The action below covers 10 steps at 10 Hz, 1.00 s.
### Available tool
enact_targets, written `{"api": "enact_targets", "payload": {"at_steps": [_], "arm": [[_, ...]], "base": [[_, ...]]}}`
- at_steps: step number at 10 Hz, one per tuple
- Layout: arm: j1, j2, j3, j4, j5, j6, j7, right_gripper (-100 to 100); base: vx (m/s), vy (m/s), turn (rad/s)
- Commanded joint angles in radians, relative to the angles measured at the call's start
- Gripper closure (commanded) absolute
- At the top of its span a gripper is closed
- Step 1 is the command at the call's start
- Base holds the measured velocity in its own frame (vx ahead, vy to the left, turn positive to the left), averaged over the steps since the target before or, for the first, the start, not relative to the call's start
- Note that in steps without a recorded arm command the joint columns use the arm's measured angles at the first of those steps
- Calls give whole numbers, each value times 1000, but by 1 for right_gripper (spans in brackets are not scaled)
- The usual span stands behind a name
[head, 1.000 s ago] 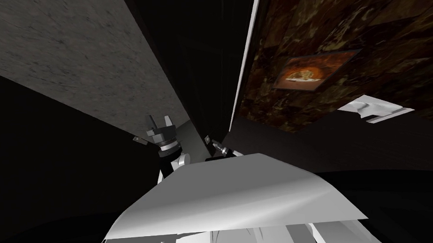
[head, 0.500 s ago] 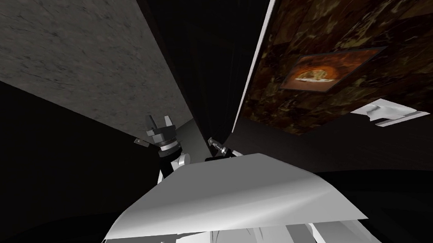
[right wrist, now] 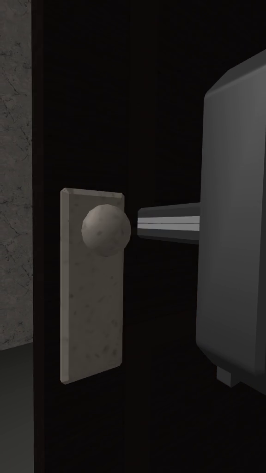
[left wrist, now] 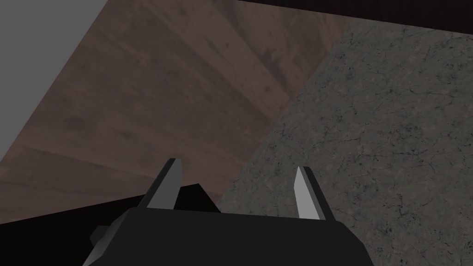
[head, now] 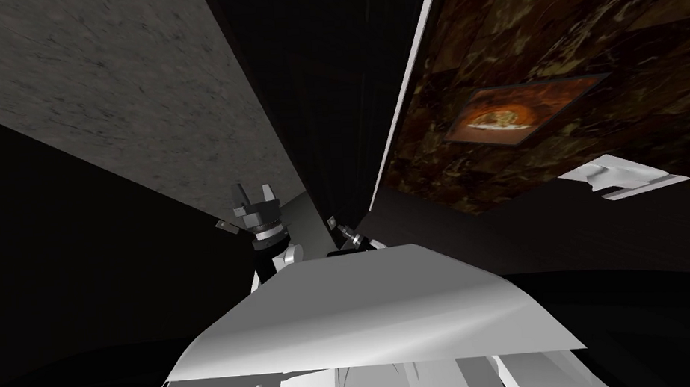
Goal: Push the door open
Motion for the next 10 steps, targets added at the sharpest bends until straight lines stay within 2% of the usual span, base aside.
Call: {"api": "enact_targets", "payload": {"at_steps": [1,2,4,5,10], "arm": [[0,0,0,0,0,0,0,100],[6,-3,-11,-1,-4,-5,6,-100],[11,-6,-23,-2,-8,-9,13,-100],[9,-5,-19,0,-6,-10,10,-100],[4,15,-35,19,-8,-11,22,-100]], "base": [[0,0,0],[-129,-64,-109],[-183,-109,-107],[-85,-42,-12],[128,121,31]]}}
